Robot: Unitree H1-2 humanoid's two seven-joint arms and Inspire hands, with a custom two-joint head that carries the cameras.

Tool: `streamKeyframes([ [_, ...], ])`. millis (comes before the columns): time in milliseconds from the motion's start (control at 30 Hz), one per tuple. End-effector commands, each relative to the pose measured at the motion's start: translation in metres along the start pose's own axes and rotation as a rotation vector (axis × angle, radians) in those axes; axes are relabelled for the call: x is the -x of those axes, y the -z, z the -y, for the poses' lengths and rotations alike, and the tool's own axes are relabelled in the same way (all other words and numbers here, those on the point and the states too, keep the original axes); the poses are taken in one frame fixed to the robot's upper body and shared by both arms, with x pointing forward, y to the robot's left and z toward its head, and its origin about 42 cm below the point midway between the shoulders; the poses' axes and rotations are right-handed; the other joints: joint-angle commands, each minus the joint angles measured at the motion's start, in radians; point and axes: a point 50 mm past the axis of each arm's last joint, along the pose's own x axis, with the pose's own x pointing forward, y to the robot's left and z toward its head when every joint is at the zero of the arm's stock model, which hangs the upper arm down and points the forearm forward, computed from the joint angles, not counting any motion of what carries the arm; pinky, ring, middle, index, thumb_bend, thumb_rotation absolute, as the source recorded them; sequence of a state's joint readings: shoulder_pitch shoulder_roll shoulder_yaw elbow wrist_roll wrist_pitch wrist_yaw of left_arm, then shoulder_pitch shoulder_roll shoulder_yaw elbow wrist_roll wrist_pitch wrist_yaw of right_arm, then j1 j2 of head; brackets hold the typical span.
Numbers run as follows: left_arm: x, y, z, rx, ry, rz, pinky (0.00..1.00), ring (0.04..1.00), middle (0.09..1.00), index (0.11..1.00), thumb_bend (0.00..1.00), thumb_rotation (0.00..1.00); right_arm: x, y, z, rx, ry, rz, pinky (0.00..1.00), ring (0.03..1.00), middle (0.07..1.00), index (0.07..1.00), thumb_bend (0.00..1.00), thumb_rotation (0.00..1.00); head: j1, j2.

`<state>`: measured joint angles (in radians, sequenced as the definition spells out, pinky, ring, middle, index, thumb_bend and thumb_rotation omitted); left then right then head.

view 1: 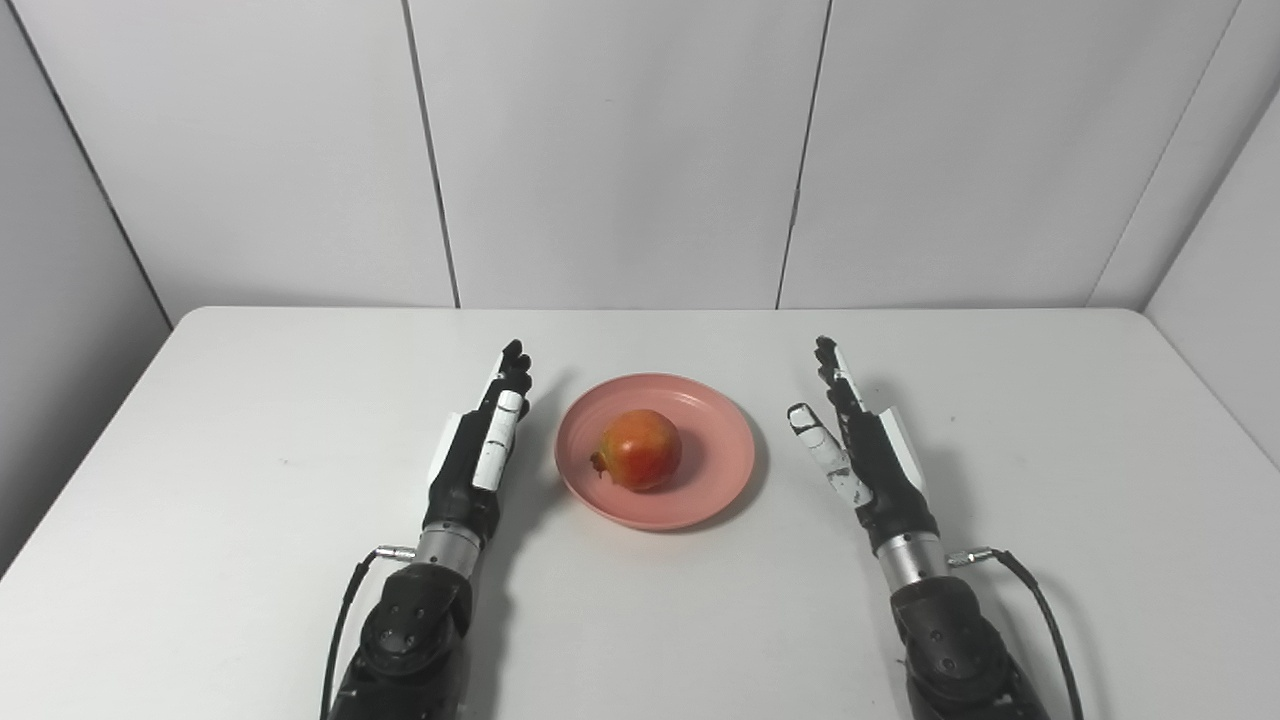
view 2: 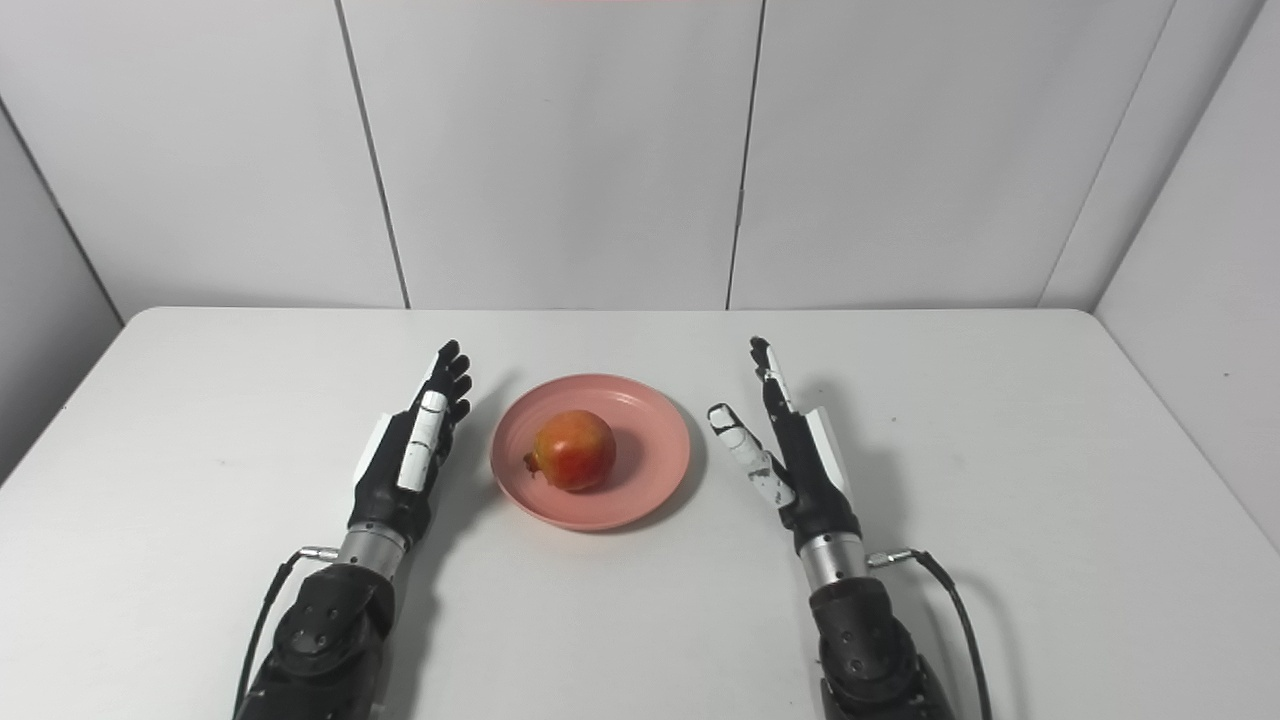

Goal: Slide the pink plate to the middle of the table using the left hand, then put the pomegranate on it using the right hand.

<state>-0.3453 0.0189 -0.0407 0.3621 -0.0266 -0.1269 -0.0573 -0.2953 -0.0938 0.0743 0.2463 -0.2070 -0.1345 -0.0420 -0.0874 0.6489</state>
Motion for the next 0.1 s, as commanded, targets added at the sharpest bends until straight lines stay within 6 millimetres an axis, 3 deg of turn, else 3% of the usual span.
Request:
streamKeyframes([
  [0, -0.0072, -0.0168, 0.0002, -0.018, 0.020, 0.083, 0.99, 1.000, 1.000, 1.000, 0.61, 1.00, -0.0118, -0.0179, 0.0037, 0.000, 0.006, 0.026, 1.00, 1.000, 1.000, 1.000, 0.77, 1.00, -0.001, -0.001],
  [67, -0.0068, -0.0164, -0.0011, -0.014, 0.017, 0.084, 0.99, 1.000, 1.000, 1.000, 0.61, 1.00, -0.0120, -0.0183, 0.0020, 0.001, 0.001, 0.016, 1.00, 1.000, 1.000, 1.000, 0.77, 1.00, -0.005, 0.000],
])
